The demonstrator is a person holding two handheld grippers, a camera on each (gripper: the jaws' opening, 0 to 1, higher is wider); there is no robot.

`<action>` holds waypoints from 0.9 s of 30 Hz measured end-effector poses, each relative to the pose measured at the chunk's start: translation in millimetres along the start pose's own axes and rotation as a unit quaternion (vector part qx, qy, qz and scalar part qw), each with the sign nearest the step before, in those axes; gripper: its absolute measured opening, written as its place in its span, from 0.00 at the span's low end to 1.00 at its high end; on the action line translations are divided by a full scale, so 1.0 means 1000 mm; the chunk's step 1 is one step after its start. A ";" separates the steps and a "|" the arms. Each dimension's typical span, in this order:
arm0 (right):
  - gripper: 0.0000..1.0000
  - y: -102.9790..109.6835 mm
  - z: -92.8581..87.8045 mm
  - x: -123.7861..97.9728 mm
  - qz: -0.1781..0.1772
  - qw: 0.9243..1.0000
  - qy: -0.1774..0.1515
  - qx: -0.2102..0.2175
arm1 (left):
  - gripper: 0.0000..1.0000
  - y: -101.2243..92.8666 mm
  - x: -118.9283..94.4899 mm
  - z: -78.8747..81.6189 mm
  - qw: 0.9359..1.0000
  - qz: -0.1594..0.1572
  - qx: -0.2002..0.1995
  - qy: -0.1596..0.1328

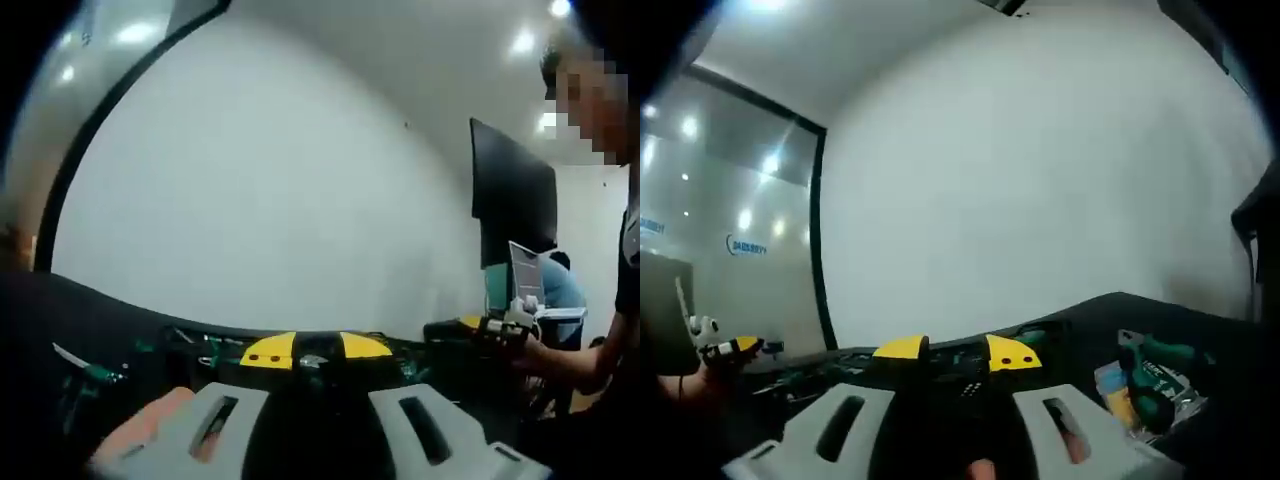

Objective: Pick up the tools and put them into their designated positions in the toolbox.

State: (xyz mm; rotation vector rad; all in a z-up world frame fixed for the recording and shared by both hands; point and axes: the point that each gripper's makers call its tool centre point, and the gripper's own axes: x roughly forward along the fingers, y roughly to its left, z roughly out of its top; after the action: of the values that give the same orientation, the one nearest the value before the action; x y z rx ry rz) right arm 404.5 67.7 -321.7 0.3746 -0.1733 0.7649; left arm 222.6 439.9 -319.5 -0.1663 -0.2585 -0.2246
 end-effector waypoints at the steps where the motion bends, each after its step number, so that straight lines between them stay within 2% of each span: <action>1: 0.19 0.000 0.000 0.000 0.000 1.000 0.000 0.000 | 0.17 0.000 0.000 0.000 1.000 0.000 -0.001 0.000; 8: 0.19 0.004 -0.002 0.000 0.003 1.000 0.004 -0.006 | 0.17 -0.001 0.001 -0.004 1.000 -0.002 0.015 0.011; 27: 0.19 0.003 -0.004 0.001 0.003 1.000 0.008 -0.007 | 0.17 0.000 0.001 -0.007 1.000 0.002 0.020 0.017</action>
State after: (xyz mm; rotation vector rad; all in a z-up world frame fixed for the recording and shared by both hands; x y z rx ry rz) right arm 403.0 71.8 -323.9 0.3551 -0.1638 0.7725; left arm 225.6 438.2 -325.6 -0.1221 -0.2279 -0.2185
